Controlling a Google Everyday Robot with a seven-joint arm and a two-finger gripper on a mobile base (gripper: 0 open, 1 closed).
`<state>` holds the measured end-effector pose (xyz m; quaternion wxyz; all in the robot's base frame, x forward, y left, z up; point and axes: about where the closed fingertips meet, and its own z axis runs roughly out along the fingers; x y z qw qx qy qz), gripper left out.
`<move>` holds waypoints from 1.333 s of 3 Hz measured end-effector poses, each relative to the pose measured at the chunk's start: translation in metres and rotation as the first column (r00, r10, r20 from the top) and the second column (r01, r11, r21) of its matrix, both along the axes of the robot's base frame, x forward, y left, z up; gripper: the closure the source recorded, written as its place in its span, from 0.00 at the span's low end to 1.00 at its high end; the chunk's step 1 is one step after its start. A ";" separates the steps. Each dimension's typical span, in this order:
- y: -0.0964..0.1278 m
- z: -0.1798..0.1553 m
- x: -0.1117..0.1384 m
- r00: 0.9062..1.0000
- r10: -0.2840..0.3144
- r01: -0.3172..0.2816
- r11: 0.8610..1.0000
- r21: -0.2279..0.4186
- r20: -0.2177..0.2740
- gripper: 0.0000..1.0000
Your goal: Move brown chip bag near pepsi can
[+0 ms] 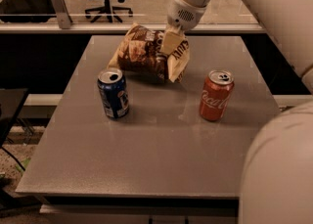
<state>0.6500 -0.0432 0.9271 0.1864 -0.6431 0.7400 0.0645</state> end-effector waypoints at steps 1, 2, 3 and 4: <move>0.029 0.003 -0.039 0.997 0.078 -0.078 0.997 0.007 -0.012 0.97; 0.044 0.001 -0.055 0.994 0.110 -0.110 0.994 0.013 -0.027 0.74; 0.050 -0.005 -0.058 0.991 0.123 -0.122 0.992 0.035 -0.056 0.51; 0.052 -0.007 -0.057 0.990 0.125 -0.123 0.992 0.040 -0.058 0.27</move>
Offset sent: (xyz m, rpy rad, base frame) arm -0.0766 0.0567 0.0010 0.0145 0.0501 0.1467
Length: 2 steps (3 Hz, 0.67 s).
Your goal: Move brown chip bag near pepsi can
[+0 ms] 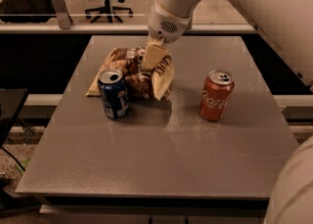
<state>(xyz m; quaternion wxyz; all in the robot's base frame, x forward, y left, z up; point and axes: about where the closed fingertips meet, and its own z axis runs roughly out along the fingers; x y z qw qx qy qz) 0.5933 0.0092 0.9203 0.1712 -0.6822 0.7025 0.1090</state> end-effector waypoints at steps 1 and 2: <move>0.002 -0.001 0.001 1.000 0.001 -0.001 1.000 0.002 0.002 0.04; 0.003 -0.002 0.001 1.000 0.001 -0.001 1.000 0.003 0.002 0.00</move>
Offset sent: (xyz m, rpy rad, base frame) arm 0.0008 0.0016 -0.0009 0.0017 -0.0015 0.0007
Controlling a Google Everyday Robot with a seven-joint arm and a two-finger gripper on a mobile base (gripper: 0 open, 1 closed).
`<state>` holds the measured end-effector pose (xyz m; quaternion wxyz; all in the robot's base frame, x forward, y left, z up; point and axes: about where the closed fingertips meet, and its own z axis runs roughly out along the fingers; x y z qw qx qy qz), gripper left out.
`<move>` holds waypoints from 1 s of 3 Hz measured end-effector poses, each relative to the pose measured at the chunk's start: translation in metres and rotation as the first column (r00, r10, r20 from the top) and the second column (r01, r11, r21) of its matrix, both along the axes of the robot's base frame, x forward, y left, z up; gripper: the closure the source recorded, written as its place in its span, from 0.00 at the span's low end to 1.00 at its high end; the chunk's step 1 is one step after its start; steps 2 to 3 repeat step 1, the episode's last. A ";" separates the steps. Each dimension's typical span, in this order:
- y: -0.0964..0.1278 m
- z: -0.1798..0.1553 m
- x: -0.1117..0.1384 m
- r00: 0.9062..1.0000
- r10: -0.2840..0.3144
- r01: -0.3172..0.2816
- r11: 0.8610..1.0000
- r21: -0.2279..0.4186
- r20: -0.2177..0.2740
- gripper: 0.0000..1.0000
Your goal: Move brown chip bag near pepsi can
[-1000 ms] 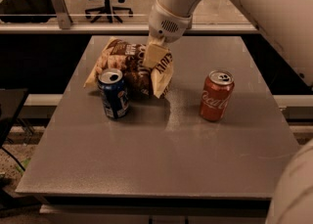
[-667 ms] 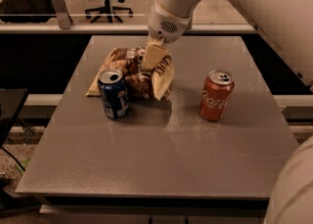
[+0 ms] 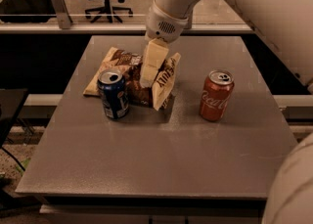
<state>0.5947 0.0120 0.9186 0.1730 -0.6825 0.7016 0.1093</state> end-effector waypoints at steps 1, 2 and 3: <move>0.000 0.000 0.000 1.000 0.000 0.000 1.000 0.000 0.000 0.00; 0.000 0.000 0.000 1.000 0.000 0.000 1.000 0.000 0.000 0.00; 0.000 0.000 0.000 1.000 0.000 0.000 1.000 0.000 0.000 0.00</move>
Offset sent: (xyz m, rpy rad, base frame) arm 0.0000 0.0000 0.0000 0.0000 0.0000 0.0000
